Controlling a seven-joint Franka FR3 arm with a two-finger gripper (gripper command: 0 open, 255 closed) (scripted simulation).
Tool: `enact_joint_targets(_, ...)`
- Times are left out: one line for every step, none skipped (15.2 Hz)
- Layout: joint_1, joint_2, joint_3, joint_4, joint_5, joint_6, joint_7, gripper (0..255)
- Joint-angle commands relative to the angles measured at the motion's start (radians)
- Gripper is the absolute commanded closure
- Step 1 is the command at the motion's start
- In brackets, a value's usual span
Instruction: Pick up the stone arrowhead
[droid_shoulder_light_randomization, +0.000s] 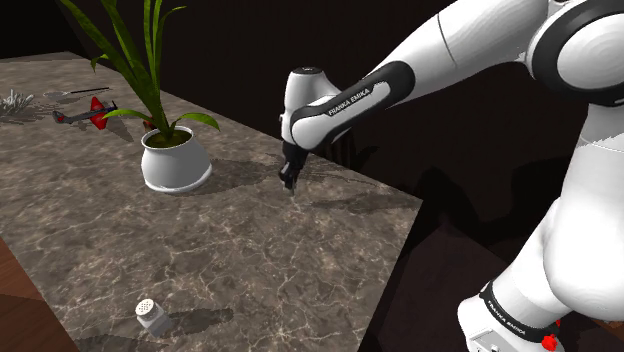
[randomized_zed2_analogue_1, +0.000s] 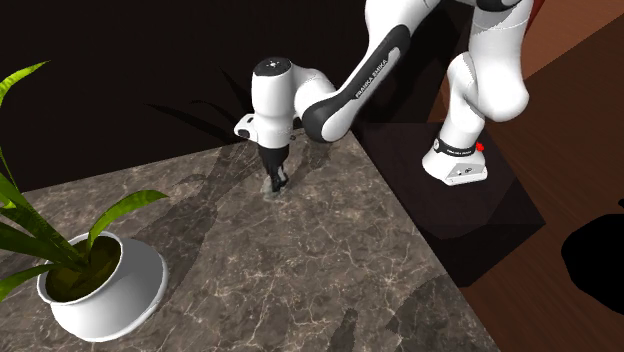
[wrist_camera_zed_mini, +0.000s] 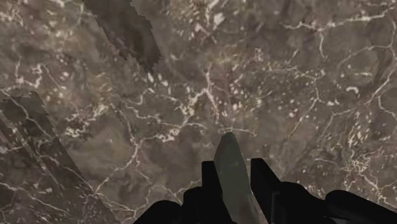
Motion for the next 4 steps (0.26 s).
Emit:
enact_joint_targets(-0.001, -0.019, 0.001, 0.005, 0.003, -0.024, -0.002, 255)
enact_joint_targets(-0.002, -0.026, 0.001, 0.009, 0.004, -0.035, -0.003, 255)
enact_joint_targets(-0.002, -0.028, 0.001, 0.009, 0.004, -0.037, -0.003, 255)
enact_joint_targets(-0.002, -0.028, 0.001, 0.009, 0.004, -0.037, -0.003, 255)
